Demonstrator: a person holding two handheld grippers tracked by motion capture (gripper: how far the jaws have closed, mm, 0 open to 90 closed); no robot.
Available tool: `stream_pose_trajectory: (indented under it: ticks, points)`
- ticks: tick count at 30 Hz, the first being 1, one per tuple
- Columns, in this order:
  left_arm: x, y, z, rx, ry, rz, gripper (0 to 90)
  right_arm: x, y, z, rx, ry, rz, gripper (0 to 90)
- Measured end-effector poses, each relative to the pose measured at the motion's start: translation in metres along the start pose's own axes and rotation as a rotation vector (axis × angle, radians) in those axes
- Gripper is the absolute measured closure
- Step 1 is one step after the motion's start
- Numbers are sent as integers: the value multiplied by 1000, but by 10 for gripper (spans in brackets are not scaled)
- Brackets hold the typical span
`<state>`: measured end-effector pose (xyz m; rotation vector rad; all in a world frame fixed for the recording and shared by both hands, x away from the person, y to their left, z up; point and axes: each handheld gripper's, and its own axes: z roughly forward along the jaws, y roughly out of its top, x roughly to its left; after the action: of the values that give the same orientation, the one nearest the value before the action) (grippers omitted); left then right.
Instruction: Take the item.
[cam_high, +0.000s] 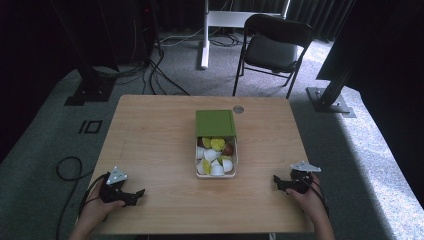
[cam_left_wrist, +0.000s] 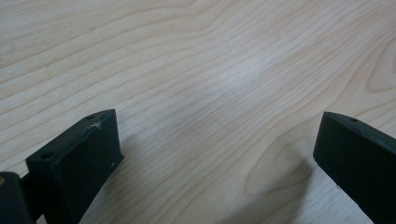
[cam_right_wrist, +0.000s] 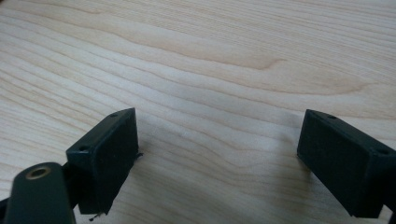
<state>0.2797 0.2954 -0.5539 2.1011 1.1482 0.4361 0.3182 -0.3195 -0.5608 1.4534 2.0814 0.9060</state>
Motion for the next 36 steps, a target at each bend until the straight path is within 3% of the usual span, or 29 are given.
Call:
stream_pose_trajectory:
  ticks: [7,10,13,19,36]
  points:
    - [3,8,-2,-16,2,-7,18,0,0,0,0,0,0,122]
    - [3,12,-4,-32,-17,-14,18,0,0,0,0,0,0,122]
    - [3,18,-6,-35,5,-6,18,0,0,0,0,0,0,122]
    - [1,33,-11,-67,-5,8,17,0,0,0,0,0,0,122]
    - [-27,103,-21,-180,-85,165,18,0,0,0,0,0,-1,122]
